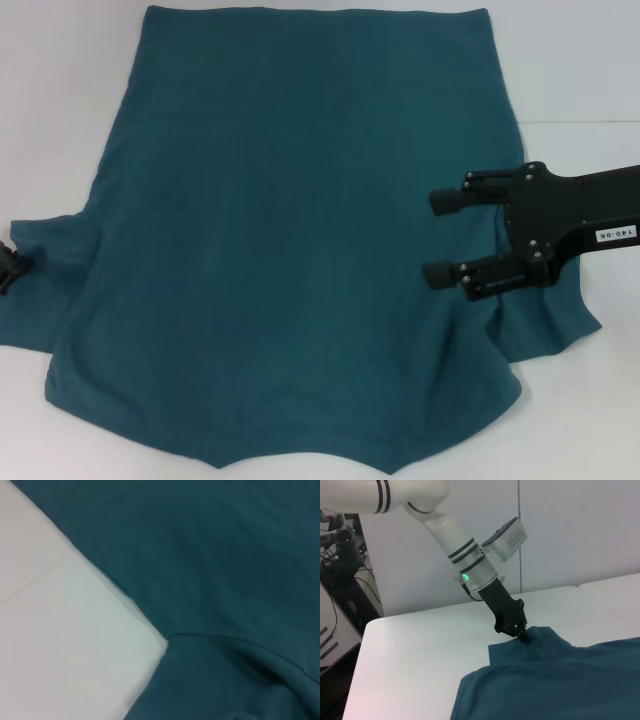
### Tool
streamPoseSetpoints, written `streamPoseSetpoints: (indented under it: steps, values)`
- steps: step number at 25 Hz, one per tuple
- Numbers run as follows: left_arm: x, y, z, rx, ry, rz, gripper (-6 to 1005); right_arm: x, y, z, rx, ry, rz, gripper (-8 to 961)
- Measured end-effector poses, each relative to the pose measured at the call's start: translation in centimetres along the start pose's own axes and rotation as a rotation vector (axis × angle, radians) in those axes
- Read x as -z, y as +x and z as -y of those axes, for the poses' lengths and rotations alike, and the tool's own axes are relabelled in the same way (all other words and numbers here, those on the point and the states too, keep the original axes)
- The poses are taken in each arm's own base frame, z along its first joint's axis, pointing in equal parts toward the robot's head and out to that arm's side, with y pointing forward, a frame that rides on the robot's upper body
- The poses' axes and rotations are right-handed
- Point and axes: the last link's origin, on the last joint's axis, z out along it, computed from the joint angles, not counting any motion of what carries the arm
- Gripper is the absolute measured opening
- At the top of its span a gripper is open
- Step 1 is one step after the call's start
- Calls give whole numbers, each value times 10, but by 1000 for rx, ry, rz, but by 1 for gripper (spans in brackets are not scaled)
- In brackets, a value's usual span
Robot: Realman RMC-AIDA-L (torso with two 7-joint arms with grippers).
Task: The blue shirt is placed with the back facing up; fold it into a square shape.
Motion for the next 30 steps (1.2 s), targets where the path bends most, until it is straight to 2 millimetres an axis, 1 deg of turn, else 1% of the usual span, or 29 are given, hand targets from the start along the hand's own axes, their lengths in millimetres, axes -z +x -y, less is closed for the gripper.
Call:
streamPoseSetpoints:
  steps: [3, 5, 9, 11, 15, 19, 21, 25, 30]
  values:
    - [6, 2, 3, 2, 7, -4, 10, 2, 1, -1, -1, 2, 20, 915]
    - [14, 5, 8, 2, 15, -9, 12, 3, 2, -2, -1, 5, 35, 916]
    - [28, 14, 13, 6, 22, -22, 18, 10, 7, -2, 8, 32, 64, 916]
    - [32, 21, 13, -1, 20, -23, 20, 13, 11, -2, 7, 47, 74, 916]
    - [37, 36, 12, -21, 18, -22, 25, 21, 18, -3, 2, 86, 106, 916]
    - [36, 51, 8, -40, 20, 23, 30, 29, 28, -4, -9, 128, 127, 916]
    - [34, 61, 5, -55, 29, 56, 33, 32, 33, -5, -15, 142, 130, 916]
    - [33, 88, -2, -78, 45, 96, 38, 31, 40, -6, -22, 147, 139, 916]
    - [25, 125, -23, -112, 40, 131, 44, 29, 47, -5, -25, 153, 145, 916]
